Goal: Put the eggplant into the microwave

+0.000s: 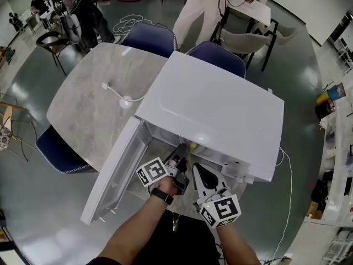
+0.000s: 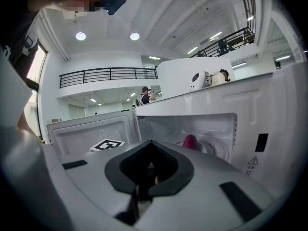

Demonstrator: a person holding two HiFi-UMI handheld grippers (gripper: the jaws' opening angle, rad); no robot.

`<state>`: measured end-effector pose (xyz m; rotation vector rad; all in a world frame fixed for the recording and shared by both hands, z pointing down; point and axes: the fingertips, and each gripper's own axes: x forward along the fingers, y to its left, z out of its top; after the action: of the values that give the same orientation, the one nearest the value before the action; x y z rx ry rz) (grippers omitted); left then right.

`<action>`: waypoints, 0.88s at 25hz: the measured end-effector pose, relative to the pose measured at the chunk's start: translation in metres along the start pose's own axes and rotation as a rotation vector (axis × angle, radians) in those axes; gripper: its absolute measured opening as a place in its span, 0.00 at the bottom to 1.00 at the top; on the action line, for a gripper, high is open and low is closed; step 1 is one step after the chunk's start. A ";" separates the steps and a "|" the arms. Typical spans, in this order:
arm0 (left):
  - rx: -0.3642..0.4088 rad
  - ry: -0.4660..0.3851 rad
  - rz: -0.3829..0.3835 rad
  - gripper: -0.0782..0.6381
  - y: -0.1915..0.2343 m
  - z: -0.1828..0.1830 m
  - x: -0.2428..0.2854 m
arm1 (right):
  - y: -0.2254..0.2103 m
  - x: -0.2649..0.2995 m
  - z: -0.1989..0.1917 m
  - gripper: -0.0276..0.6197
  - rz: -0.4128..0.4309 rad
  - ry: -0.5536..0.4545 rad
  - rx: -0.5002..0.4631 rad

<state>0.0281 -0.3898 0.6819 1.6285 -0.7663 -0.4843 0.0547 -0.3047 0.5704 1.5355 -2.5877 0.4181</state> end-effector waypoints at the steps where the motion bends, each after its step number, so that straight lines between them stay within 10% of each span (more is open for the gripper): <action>1: 0.013 -0.007 -0.001 0.15 0.000 0.002 0.003 | 0.000 0.001 0.000 0.05 0.005 -0.002 -0.002; 22: 0.872 0.049 0.100 0.22 -0.016 0.009 0.015 | 0.004 -0.003 -0.009 0.05 0.039 0.017 0.023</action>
<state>0.0361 -0.4059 0.6663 2.3688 -1.1004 -0.0104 0.0528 -0.2976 0.5779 1.4834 -2.6129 0.4651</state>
